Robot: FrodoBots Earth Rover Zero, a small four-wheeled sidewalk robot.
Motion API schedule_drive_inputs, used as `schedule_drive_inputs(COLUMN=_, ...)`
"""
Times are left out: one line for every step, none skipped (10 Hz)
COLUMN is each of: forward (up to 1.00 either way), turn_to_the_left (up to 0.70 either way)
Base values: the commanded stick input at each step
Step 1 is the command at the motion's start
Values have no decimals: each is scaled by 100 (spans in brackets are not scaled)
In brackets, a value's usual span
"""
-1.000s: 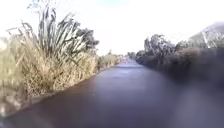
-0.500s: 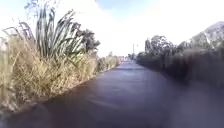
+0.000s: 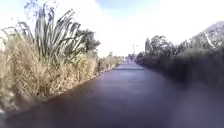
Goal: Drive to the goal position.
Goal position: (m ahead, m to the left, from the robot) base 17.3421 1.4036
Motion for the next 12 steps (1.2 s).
schedule_drive_inputs(forward=5, turn_to_the_left=0)
schedule_drive_inputs(forward=5, turn_to_the_left=0)
schedule_drive_inputs(forward=5, turn_to_the_left=0)
schedule_drive_inputs(forward=6, turn_to_the_left=0)
schedule_drive_inputs(forward=31, turn_to_the_left=-4)
schedule_drive_inputs(forward=73, turn_to_the_left=-12)
schedule_drive_inputs(forward=100, turn_to_the_left=-39)
schedule_drive_inputs(forward=100, turn_to_the_left=-39)
schedule_drive_inputs(forward=100, turn_to_the_left=-31)
schedule_drive_inputs(forward=100, turn_to_the_left=-16)
schedule_drive_inputs(forward=100, turn_to_the_left=-11)
schedule_drive_inputs(forward=100, turn_to_the_left=-37)
